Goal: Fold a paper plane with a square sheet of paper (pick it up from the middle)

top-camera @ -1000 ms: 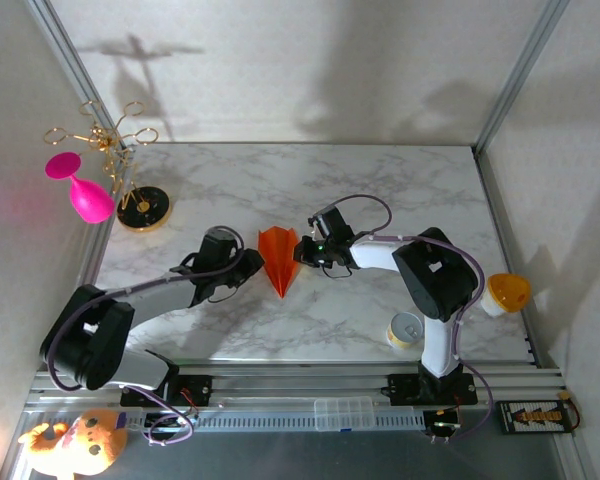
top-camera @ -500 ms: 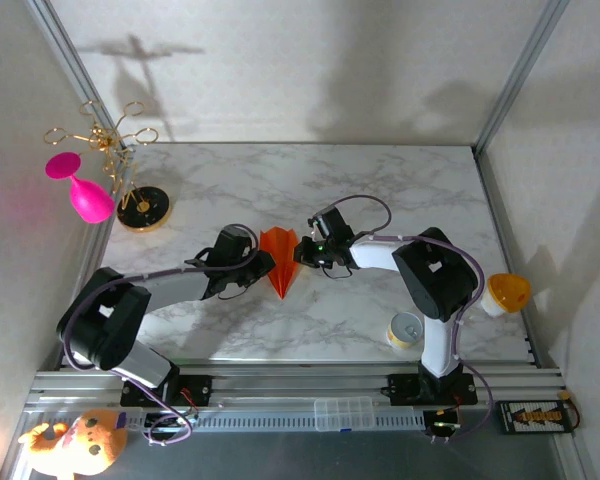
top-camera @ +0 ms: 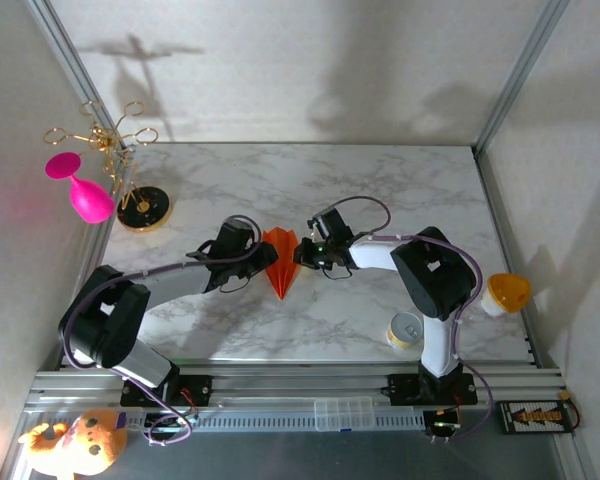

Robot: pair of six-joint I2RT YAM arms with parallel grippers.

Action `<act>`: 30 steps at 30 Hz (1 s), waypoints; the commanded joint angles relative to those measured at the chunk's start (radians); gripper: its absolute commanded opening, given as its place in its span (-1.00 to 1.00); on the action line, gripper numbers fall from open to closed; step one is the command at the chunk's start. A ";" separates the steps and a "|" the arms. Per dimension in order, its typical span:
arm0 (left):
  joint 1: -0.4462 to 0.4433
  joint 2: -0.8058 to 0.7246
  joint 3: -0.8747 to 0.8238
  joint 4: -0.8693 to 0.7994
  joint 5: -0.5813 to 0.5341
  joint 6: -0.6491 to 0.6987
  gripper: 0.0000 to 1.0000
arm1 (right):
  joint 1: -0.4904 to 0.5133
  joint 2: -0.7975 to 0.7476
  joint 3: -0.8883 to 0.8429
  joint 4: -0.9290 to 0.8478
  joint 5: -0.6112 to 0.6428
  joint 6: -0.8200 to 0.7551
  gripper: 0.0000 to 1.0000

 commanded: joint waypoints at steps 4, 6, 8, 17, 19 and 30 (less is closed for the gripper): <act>-0.012 0.028 0.023 -0.070 -0.041 0.053 -0.19 | -0.001 0.017 0.011 -0.009 -0.013 -0.008 -0.82; -0.015 0.042 0.028 -0.071 -0.020 0.063 -0.18 | -0.001 0.019 0.010 -0.007 -0.015 -0.005 -0.82; -0.023 0.054 0.031 -0.066 0.001 0.067 -0.18 | -0.001 0.020 0.012 -0.007 -0.016 -0.005 -0.82; -0.064 0.082 0.049 -0.055 0.047 0.074 -0.26 | 0.000 0.020 0.012 -0.004 -0.019 -0.002 -0.82; -0.074 0.088 0.051 -0.047 0.055 0.071 -0.24 | -0.001 0.020 0.011 -0.002 -0.022 -0.002 -0.82; -0.120 0.146 0.125 -0.127 -0.012 0.140 -0.16 | -0.001 -0.005 0.018 -0.001 -0.053 0.001 -0.81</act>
